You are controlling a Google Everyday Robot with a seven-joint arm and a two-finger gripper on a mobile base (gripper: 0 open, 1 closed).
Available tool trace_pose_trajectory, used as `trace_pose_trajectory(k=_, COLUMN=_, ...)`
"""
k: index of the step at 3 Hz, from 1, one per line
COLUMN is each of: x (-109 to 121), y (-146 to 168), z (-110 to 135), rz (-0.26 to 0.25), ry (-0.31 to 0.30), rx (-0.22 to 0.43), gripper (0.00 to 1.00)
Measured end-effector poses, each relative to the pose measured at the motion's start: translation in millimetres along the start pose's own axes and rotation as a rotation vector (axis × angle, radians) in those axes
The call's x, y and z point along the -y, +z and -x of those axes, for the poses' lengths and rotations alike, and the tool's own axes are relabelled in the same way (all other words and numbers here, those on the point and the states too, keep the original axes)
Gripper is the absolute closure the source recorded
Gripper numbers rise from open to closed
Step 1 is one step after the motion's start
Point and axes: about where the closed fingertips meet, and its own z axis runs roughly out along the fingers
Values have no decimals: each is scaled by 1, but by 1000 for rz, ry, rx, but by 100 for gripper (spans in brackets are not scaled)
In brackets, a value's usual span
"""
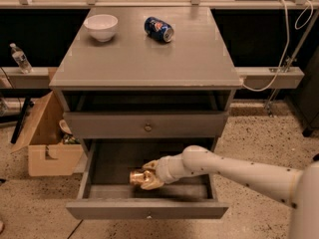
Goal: Pick orange can from middle drawer and place on counter
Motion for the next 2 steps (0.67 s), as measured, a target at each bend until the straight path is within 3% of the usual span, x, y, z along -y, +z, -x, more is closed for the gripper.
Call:
trace_pose_trajectory(k=1, x=7, y=-81, z=10, rz=-83, ry=-39, rx=53, gripper=100)
trace_pose_trajectory(k=2, x=15, y=-163, z=14, rz=-155, ry=-57, rx=19, gripper=100)
